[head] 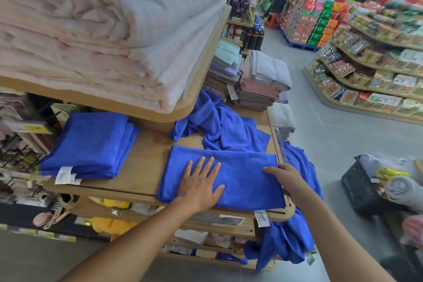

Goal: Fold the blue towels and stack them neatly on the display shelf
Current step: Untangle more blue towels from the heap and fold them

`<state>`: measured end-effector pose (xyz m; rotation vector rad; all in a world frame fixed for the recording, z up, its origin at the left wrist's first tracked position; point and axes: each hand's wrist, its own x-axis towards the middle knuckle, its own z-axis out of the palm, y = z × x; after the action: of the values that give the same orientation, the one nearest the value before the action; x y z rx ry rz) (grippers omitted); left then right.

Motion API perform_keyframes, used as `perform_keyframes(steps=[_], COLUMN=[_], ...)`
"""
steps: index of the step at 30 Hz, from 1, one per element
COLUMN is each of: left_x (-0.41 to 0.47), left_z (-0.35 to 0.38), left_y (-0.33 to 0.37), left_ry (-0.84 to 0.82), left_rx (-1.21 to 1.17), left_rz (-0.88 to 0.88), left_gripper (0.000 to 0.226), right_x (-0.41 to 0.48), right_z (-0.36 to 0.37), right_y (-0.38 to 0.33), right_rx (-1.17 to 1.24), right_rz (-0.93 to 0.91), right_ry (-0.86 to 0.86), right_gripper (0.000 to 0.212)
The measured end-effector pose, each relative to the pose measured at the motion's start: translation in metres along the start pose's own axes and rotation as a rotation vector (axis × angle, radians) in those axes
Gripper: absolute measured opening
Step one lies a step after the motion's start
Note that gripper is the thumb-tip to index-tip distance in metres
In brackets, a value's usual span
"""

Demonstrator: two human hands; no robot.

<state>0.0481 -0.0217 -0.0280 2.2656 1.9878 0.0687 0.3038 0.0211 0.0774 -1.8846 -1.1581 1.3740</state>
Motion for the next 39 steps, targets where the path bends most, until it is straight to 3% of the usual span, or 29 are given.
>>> perform_keyframes(steps=[6, 9, 12, 14, 18, 20, 23, 26, 31, 34, 39], left_x=[-0.002, -0.005, -0.012, -0.022, -0.035, -0.039, -0.042, -0.039, -0.038, -0.041, -0.042], left_z=[-0.003, -0.015, -0.030, -0.038, -0.050, -0.052, -0.049, -0.044, -0.033, -0.022, -0.021], left_y=[0.000, -0.004, -0.024, -0.042, -0.067, -0.076, -0.088, -0.098, -0.100, -0.100, -0.101], left_ry=[0.015, 0.065, 0.296, 0.394, 0.451, 0.520, 0.477, 0.451, 0.308, 0.227, 0.209], left_rx=[-0.018, -0.161, -0.475, -0.753, -1.352, -1.508, -1.645, -1.603, -1.401, -1.195, -1.127], left_rz=[0.015, 0.047, -0.043, -0.205, -0.517, -0.579, -0.620, -0.624, -0.465, -0.389, -0.335], left_gripper=[0.078, 0.068, 0.049, 0.037, 0.031, 0.030, 0.033, 0.032, 0.050, 0.060, 0.078], right_x=[-0.019, -0.023, -0.021, -0.021, -0.024, -0.023, -0.017, -0.008, 0.005, 0.006, -0.006], right_z=[0.026, 0.058, 0.094, 0.120, 0.182, 0.210, 0.234, 0.223, 0.154, 0.139, 0.153], right_y=[-0.054, -0.084, -0.106, -0.118, -0.123, -0.114, -0.095, -0.080, -0.045, -0.023, -0.016], right_rx=[-0.006, -0.080, -0.172, -0.232, -0.454, -0.518, -0.517, -0.489, -0.557, -0.504, -0.039], right_rz=[-0.217, -0.304, -0.340, -0.353, -0.418, -0.432, -0.388, -0.395, -0.414, -0.249, 0.052], right_ry=[-0.052, -0.086, -0.131, -0.188, -0.262, -0.294, -0.406, -0.342, 0.052, -0.032, -0.227], right_gripper=[0.023, 0.018, 0.017, 0.021, 0.021, 0.017, 0.015, 0.017, 0.022, 0.033, 0.041])
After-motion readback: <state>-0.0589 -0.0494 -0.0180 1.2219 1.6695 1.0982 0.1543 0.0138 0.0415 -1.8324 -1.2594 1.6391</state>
